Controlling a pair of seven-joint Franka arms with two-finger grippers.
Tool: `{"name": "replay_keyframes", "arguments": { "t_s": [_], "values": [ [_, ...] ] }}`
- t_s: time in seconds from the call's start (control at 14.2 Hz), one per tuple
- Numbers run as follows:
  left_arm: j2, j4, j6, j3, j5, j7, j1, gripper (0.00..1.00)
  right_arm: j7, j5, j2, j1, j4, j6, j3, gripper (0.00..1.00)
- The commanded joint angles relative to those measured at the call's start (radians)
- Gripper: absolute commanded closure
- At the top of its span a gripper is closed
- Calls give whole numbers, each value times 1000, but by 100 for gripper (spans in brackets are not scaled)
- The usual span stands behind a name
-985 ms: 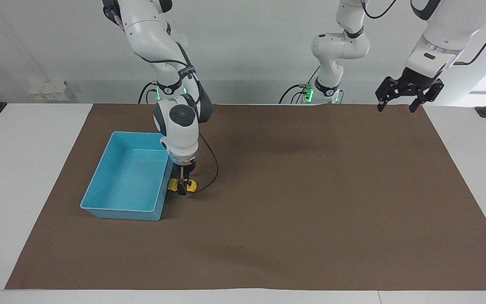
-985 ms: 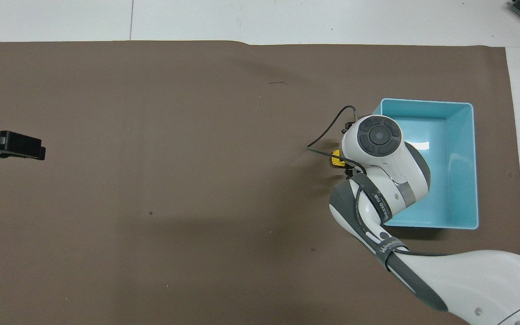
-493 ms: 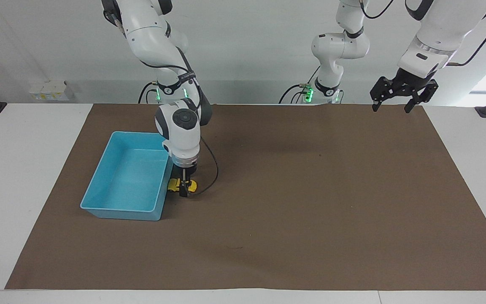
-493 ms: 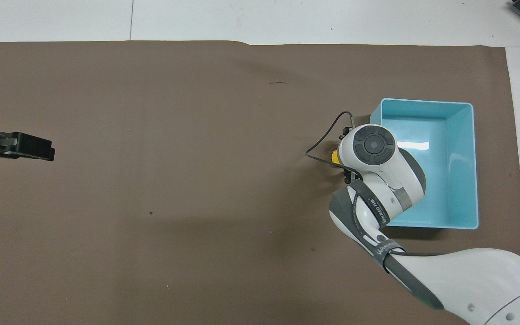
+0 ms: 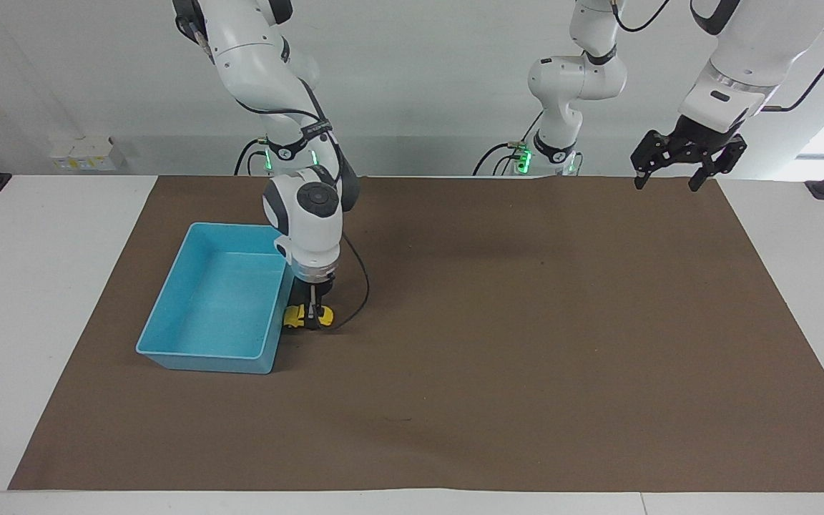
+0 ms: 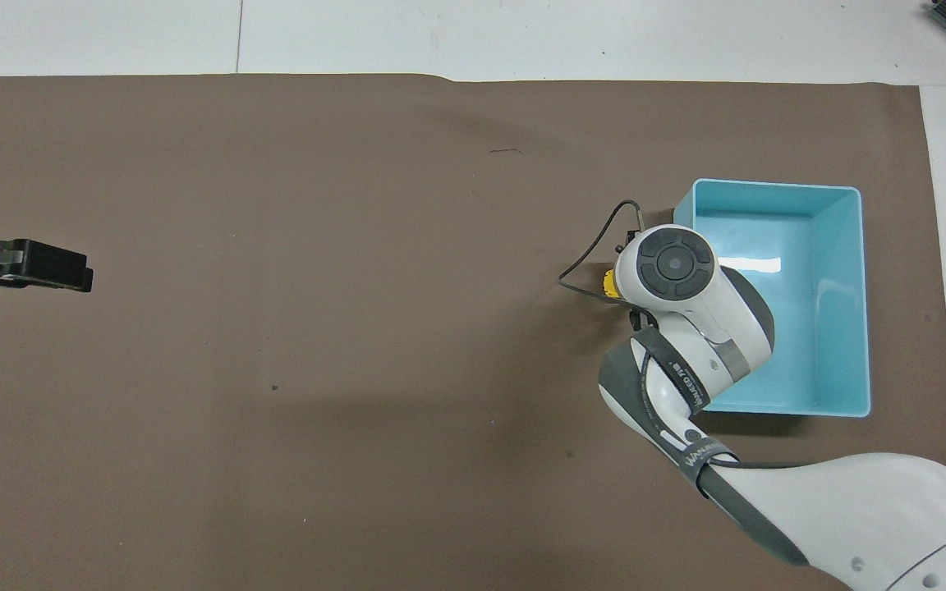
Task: Wind up and store yellow beetle car
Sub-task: 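Grasp the yellow car beside the box with the right gripper, then lift the car with the right gripper and carry it over the box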
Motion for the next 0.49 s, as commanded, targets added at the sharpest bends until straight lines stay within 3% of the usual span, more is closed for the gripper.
{"name": "replay_keyframes", "arguments": {
  "t_s": [0.0,0.42],
  "values": [
    [-5,15,-10,-6,4,14,21,0,34,-35,7,39,79,-95,6,100],
    [-6,18,8,5,4,46,35,0,16,-18,7,65,179,-213,9,100]
  ]
}}
